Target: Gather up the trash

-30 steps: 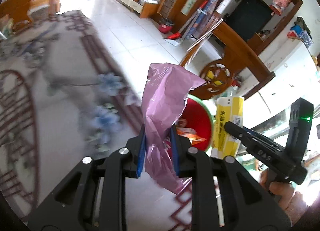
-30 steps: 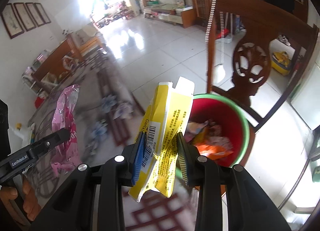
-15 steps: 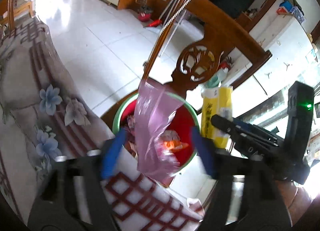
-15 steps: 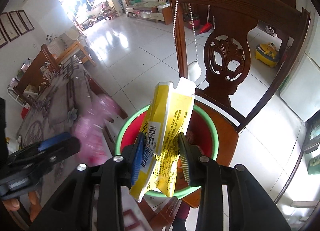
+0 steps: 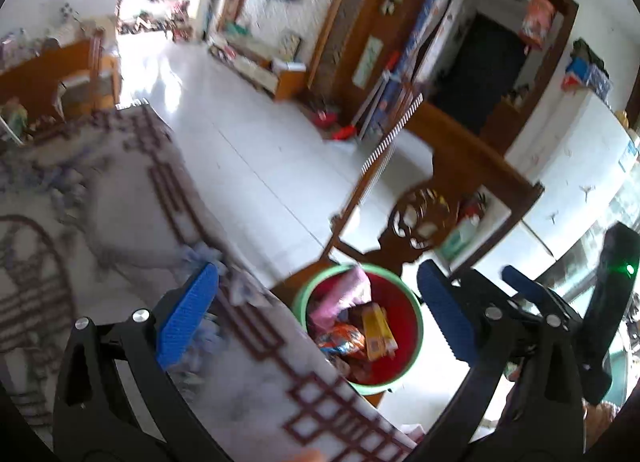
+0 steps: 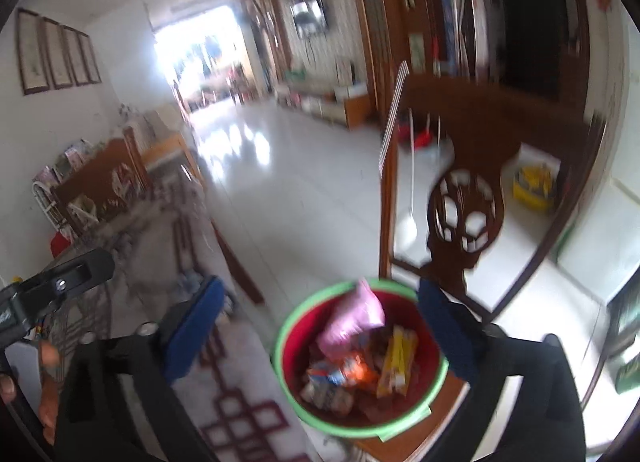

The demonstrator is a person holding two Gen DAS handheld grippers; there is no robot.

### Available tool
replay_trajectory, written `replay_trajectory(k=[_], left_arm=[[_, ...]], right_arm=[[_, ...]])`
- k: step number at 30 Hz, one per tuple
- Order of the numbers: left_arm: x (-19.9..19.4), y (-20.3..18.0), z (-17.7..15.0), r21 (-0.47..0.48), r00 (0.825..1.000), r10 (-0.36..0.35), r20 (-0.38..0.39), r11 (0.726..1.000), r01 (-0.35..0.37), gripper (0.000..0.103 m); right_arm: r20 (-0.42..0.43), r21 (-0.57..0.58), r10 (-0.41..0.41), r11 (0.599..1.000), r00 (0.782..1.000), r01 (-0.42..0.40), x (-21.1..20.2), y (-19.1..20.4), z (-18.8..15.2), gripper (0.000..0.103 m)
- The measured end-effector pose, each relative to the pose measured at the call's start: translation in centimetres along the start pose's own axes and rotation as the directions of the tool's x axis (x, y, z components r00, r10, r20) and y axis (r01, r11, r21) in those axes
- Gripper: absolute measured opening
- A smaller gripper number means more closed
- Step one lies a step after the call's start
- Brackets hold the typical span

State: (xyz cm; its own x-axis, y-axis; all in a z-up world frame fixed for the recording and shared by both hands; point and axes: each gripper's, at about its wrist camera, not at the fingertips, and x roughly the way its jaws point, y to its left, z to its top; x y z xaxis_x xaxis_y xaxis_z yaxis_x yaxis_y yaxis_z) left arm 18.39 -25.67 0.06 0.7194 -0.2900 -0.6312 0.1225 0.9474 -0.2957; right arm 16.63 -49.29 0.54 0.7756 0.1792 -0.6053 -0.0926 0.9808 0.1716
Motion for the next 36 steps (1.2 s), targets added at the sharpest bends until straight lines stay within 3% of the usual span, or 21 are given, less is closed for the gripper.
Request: replay_trajectory(k=[3,7,14,18,26,33,36], left_arm=[[-3.0,1.2,0.6,-0.002,0.996,0.029,0.080,1.000,-0.029,0.098],[-7.0,3.3,0.9,-0.018,0.979,0.084,0.183,0.996,-0.082,0.098],[-11.7,6.4,0.3,-0.016,0.957,0.138,0.256,0.990,-0.139,0.098],[-14.5,7.7,-0.4,-0.009,0.931,0.164,0.327,0.985,-0.171,0.098],[-18.1,10.0,-1.3,-0.051,0.906,0.215,0.364,0.976,-0.211,0.098],[-19.8,10.1,-2.0,-0.068,0.858,0.332,0.393,0.940,-0.333,0.098],[-20.2,10.1,-2.5,-0.077,0.843,0.347,0.412,0.934,-0.348,0.098]], right_arm=[[0.072,-0.025,0.005,1.000,0.997,-0.003,-1.7,2.7,0.3,0.096],[0.102,-0.054,0.002,0.999,0.995,0.003,-2.9,5.8,0.2,0.096],[0.203,-0.068,0.062,0.996,0.977,-0.049,-5.4,10.7,-0.7,0.096],[0.191,-0.075,0.089,0.994,0.977,-0.076,-5.6,13.0,-1.1,0.096],[0.143,-0.131,0.125,0.986,0.982,-0.106,-5.8,17.5,-3.1,0.096],[0.123,-0.158,0.132,0.981,0.984,-0.112,-6.1,19.3,-4.4,0.096],[0.112,-0.154,0.135,0.981,0.984,-0.117,-6.1,19.2,-4.6,0.096]])
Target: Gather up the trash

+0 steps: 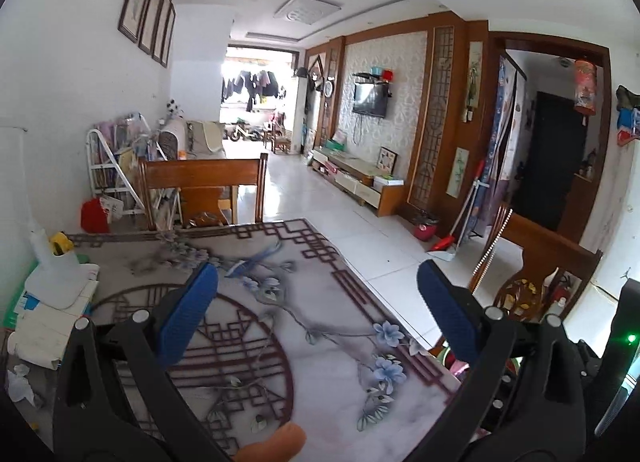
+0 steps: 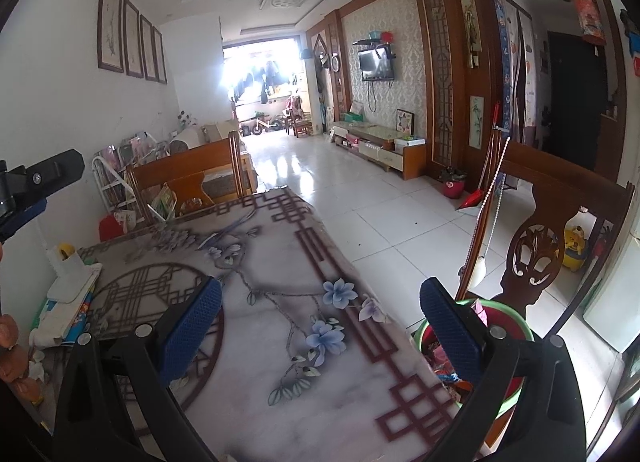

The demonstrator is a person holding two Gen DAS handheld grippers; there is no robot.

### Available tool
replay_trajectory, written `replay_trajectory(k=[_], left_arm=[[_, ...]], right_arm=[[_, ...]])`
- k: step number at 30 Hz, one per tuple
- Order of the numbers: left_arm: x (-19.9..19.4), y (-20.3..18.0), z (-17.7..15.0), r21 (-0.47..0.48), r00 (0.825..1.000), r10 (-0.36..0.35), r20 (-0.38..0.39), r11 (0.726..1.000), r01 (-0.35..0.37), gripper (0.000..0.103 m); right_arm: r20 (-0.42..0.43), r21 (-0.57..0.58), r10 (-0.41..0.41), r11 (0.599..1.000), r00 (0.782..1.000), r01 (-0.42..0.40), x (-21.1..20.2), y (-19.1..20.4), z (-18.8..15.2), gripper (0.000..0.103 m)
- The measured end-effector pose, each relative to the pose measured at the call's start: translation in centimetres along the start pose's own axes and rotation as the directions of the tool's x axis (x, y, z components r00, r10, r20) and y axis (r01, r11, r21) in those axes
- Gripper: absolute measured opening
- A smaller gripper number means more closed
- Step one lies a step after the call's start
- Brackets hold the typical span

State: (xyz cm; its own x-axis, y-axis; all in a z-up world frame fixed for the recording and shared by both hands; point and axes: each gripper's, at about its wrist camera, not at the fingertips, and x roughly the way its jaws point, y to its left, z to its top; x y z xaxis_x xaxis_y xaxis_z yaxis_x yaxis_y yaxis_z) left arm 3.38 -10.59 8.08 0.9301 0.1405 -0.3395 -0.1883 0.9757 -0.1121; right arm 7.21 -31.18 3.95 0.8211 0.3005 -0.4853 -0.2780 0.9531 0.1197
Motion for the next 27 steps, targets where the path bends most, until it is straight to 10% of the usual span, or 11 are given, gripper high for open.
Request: replay_trajectory(k=[27], left_arm=[[1.1,1.3,-0.8,-0.095,0.994,-0.042,-0.105,0.995,0.032,0.098]], right_arm=[[-0.059,0.018,0.004,1.000,0.998,-0.003,0.5,-0.8,-1.1,0.096]])
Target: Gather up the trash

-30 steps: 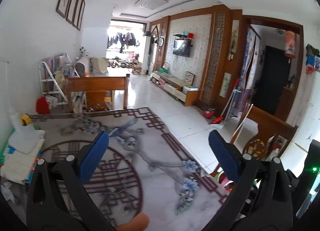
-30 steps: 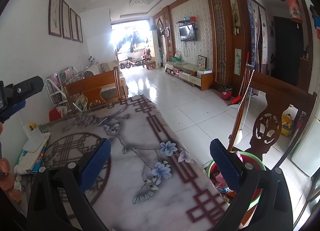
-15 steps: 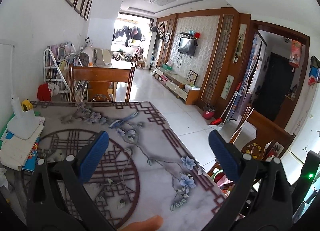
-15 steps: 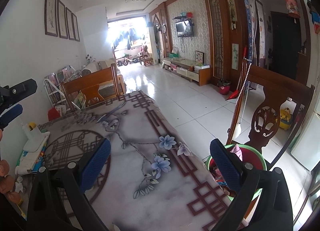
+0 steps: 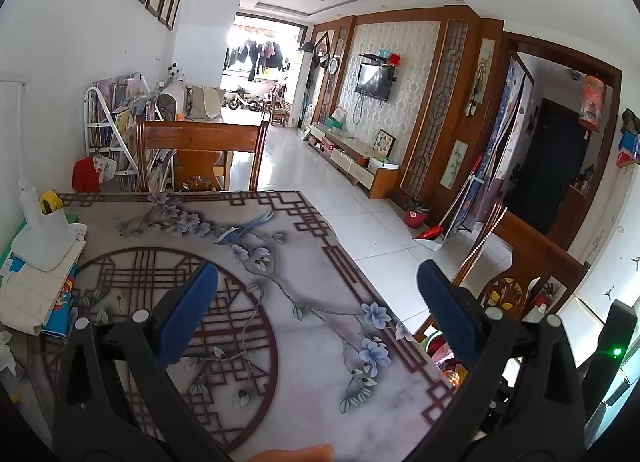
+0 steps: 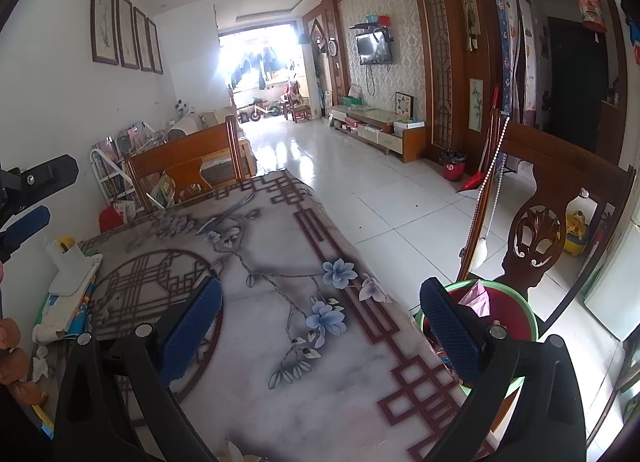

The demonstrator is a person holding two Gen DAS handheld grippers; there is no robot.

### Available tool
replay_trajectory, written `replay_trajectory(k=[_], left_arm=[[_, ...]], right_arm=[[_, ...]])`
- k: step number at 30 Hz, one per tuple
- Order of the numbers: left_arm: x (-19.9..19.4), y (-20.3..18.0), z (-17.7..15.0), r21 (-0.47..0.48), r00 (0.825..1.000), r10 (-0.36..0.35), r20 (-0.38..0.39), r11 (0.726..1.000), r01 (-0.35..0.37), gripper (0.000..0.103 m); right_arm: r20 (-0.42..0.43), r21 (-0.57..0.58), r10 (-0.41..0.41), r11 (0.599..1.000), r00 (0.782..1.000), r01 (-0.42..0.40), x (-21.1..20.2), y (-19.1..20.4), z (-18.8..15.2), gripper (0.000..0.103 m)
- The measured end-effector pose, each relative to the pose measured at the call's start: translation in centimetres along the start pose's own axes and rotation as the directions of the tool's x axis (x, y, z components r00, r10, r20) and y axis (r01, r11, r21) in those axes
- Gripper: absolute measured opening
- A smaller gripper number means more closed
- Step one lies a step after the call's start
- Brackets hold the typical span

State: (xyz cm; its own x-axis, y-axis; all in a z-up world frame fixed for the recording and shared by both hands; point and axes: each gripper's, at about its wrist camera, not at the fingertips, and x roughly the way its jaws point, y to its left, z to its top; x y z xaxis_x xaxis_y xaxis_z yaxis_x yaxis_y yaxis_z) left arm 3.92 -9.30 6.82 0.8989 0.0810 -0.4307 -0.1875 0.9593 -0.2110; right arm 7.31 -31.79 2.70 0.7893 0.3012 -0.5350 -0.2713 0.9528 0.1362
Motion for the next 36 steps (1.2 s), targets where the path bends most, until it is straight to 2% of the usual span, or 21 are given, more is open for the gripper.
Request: replay_trajectory(k=[27,31,36], left_arm=[[0.8,0.3,-0.3,-0.008,1.000,0.005,-0.030,1.000,-0.005,0.098],[1.7,0.9,-0.4,-0.008,0.999,0.012,-0.044,1.000,-0.013,0.098],[3.3,2.2,-0.1,-0.028,0.993,0.064,-0.104,0.997,-0.067,0.098]], right_arm=[[-0.083,-0.019,0.009,1.000,0.996,-0.011,3.0,0.0,-0.7,0.096],[-0.123,-0.029,0.018,0.999,0.992,-0.021,4.5,0.4,-1.3,0.096],[-0.225,-0.063,0.030,0.997,0.974,-0.045,8.3,1.2,-3.1,0.096]])
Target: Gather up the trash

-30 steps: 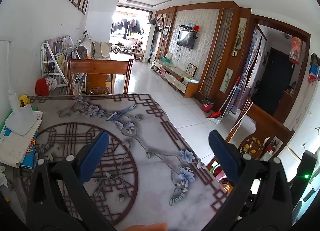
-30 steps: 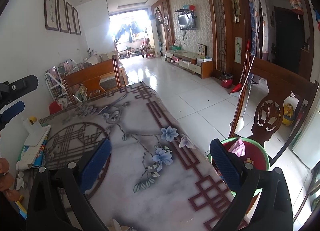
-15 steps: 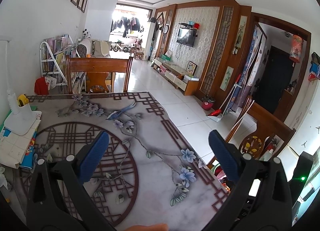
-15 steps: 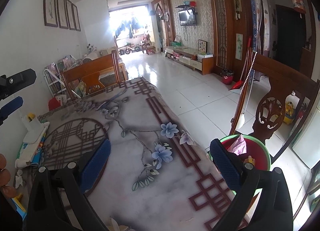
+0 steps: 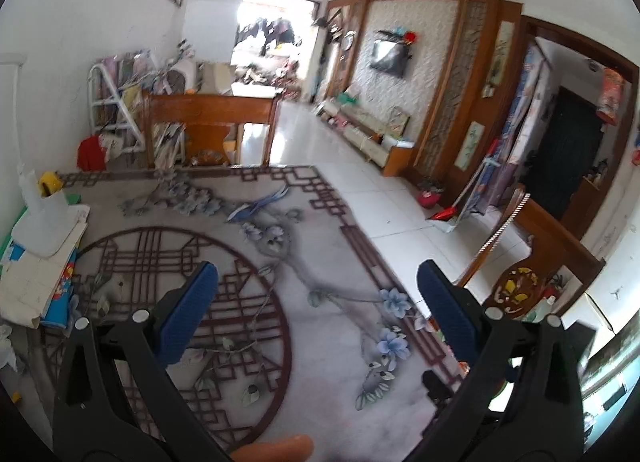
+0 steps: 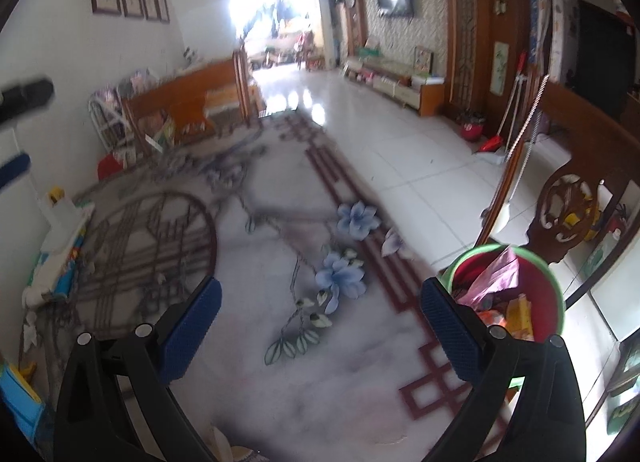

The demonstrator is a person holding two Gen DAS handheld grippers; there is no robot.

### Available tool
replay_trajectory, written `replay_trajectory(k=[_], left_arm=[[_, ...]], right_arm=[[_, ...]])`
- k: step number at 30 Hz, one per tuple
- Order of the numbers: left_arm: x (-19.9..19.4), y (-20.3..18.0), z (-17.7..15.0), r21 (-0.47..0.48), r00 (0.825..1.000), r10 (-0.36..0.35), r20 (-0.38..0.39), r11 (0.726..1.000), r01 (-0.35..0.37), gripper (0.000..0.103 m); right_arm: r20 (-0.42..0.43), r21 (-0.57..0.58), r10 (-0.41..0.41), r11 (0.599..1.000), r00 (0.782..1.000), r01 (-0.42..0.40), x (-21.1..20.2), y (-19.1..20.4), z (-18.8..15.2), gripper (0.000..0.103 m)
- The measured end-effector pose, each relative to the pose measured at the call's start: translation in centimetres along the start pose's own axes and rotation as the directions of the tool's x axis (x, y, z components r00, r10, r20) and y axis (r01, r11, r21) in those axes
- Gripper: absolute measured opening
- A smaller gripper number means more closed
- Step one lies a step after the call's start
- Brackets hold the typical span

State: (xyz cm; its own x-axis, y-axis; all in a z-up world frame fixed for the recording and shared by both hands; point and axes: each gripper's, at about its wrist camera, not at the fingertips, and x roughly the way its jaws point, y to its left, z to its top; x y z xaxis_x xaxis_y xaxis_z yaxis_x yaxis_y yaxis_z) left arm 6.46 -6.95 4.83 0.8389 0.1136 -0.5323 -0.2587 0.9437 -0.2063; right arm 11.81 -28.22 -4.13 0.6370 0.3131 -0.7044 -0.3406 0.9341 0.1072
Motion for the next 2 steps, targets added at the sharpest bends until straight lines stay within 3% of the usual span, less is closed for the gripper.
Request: replay_trajectory(k=[2], left_arm=[[0.2,0.4,0.5,-0.004,0.999,0.030,-0.012,1.000,-0.030,0.098]], right_arm=[[-0.053,-0.037,-0.012,0.999,0.999,0.010,2.5,0.5,-0.6,0.096]])
